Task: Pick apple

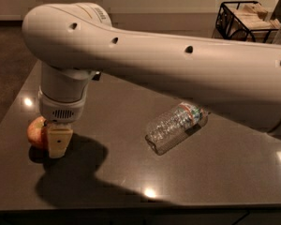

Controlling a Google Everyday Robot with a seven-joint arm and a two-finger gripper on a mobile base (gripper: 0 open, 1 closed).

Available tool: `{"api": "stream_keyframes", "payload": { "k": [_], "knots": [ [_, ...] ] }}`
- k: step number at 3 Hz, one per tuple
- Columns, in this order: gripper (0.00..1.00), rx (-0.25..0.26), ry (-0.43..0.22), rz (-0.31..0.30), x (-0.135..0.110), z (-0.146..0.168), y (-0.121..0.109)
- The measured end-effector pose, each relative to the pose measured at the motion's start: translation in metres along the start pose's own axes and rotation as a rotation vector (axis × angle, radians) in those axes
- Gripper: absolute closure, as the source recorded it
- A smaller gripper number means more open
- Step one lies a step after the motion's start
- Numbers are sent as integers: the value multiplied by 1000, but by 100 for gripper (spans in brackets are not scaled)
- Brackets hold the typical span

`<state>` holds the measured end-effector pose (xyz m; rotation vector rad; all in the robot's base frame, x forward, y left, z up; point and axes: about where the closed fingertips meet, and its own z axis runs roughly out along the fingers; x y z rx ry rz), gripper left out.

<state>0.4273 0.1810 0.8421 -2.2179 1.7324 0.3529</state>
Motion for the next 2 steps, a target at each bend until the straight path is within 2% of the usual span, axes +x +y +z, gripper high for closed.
{"api": "stream_keyframes", "payload": {
  "k": [1,2],
  "knots": [
    [87,19,-34,20,2,-29,-11],
    [100,56,-71,22,1,-66,-23]
  ]
}}
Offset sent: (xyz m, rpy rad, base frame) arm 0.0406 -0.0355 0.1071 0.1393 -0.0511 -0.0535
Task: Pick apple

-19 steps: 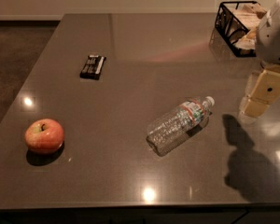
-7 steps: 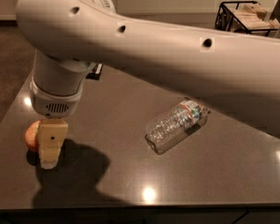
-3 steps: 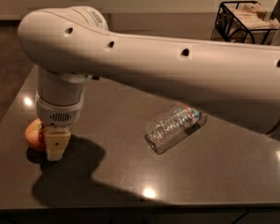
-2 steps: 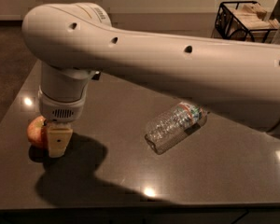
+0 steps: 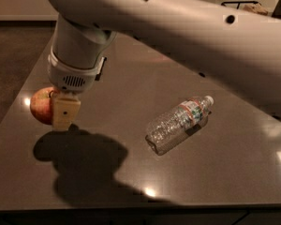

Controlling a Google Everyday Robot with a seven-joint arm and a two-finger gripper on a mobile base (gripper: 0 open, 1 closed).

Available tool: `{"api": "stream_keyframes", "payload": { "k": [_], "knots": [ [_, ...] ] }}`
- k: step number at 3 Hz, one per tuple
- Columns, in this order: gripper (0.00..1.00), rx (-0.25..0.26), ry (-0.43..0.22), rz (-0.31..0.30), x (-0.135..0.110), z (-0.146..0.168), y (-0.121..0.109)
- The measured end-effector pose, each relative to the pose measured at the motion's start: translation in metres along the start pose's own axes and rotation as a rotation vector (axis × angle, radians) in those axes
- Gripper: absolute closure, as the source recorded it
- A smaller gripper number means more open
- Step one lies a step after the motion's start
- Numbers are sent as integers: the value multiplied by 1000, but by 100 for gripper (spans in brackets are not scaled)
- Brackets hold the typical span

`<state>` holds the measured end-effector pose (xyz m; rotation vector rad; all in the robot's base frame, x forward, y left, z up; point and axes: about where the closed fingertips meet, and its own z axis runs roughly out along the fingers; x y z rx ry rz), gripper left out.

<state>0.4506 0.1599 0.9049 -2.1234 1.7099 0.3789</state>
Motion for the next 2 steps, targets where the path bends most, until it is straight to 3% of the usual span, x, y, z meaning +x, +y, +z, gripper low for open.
{"api": "stream_keyframes", "payload": {
  "k": [1,2],
  "knots": [
    [100,3,-39,-2,-3,-23,-7],
    [100,6,-43,-4,-5,-25,-7]
  ]
}}
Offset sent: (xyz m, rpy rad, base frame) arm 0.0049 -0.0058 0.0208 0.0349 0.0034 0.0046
